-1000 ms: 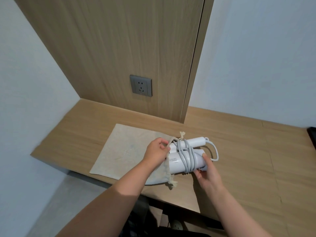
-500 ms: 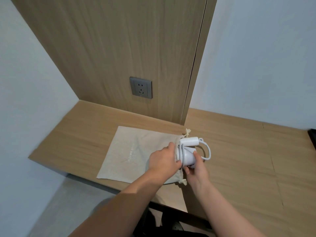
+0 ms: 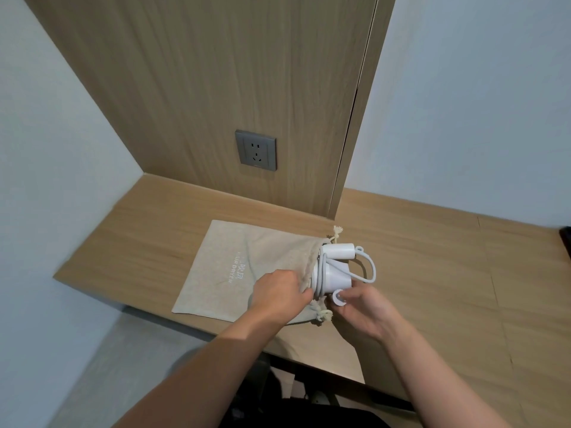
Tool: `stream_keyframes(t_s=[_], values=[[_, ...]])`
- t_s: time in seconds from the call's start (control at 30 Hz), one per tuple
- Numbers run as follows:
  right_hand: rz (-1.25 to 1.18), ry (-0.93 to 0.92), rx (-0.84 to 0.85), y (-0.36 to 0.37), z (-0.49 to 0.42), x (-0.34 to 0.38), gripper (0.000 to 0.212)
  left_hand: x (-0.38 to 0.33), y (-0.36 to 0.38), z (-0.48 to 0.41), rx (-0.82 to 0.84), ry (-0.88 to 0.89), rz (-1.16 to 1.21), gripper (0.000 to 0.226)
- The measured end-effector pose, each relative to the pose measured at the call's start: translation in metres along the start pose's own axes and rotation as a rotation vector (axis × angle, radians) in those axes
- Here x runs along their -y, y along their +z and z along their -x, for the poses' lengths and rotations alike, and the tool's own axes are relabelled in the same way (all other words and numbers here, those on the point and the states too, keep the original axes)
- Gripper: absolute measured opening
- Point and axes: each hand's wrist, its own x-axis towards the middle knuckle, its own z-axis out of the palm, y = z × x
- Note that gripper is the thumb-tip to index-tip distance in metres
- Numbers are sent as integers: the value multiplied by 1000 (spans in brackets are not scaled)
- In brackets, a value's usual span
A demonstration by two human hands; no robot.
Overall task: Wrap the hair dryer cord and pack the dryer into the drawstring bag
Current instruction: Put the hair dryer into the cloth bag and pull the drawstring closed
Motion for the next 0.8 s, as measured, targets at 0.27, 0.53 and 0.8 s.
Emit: stream_keyframes(t_s=[0.27, 0.53, 0.8], values=[[534, -94, -304, -10, -3, -21, 28, 0, 10, 5, 177, -19, 203, 32], [585, -38, -361, -10, -15, -31, 11, 16, 13, 0, 206, 75, 374, 36], [329, 238, -114, -17, -14, -27, 23, 16, 12, -1, 222, 48, 294, 38]])
